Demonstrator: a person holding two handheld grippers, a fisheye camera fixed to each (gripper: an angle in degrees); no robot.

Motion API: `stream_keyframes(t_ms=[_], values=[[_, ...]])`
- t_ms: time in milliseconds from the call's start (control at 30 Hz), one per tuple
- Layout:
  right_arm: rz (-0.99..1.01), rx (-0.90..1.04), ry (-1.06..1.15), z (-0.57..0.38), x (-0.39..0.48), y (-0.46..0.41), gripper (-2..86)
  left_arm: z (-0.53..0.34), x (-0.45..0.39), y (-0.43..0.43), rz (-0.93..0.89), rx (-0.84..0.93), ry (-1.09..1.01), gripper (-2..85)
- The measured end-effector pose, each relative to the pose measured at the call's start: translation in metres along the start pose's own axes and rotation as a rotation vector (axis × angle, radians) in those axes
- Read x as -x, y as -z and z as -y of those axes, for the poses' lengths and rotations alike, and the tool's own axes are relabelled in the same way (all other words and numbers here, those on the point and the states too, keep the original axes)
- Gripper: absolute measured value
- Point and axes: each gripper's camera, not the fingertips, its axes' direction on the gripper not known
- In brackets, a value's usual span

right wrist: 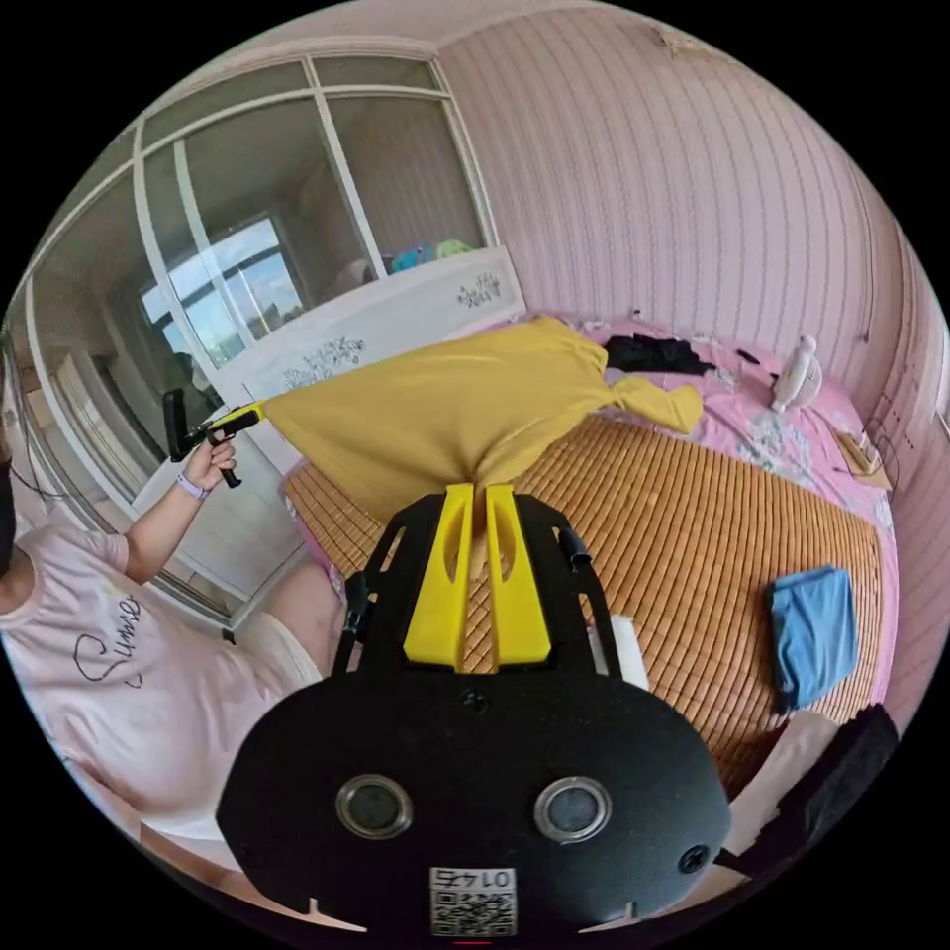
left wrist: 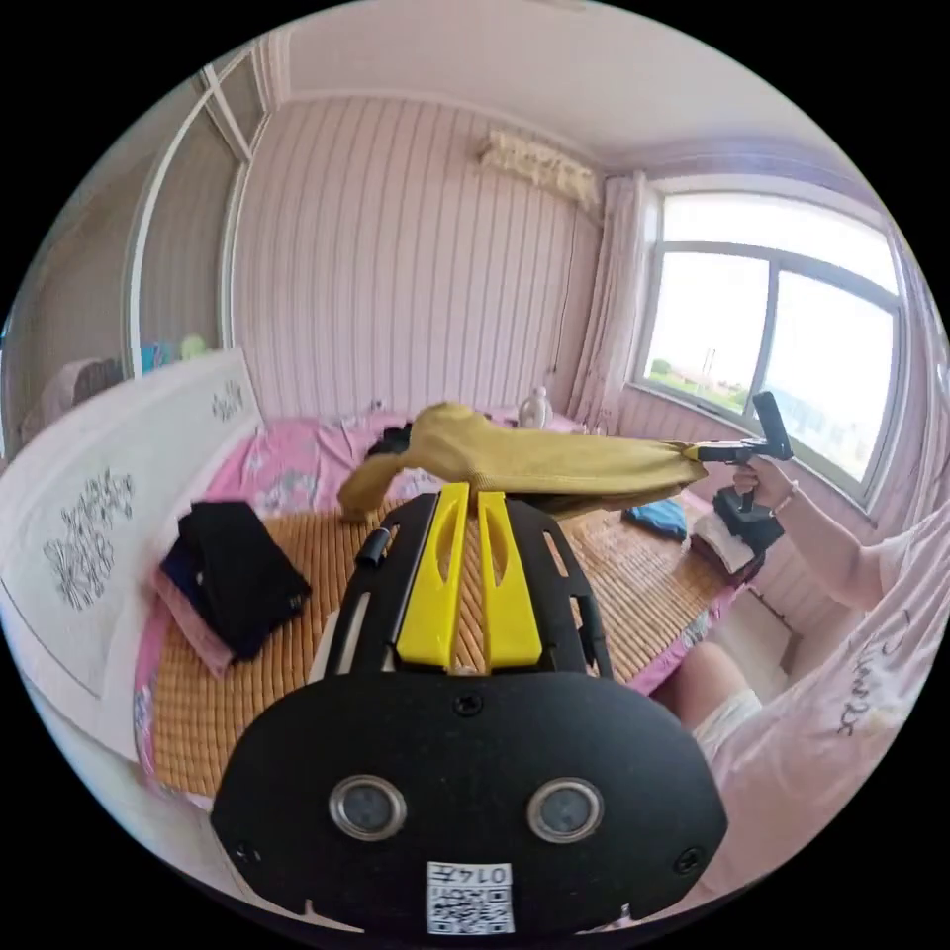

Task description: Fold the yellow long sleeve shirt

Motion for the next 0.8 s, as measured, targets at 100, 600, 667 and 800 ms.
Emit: stream_keyframes(t_ms=[100, 600, 667, 800], values=[[0.06, 0.232, -0.244, -0.091, -0.028, -0.111, 1.6, -0.123, 0.034, -0.098, -0.09, 0.331, 0.263, -0.7], [-0.12, 0.369, -0.457, -0.206, -0.003, -0.22, 10.3, -0.256, 0.076, -0.22, -0.031, 0.644, 0.392, 8.3], [-0.148, 0.429, -0.47, -0.211, -0.005, -0.242, 9.1, -0.262, 0.077, -0.242, 0.01, 0.696, 0.379, 8.6], [-0.173, 0.467, -0.401, -0.221, -0.003, -0.254, 5.8, -0.286, 0.077, -0.285, 0.04, 0.858, 0.346, 7.7]])
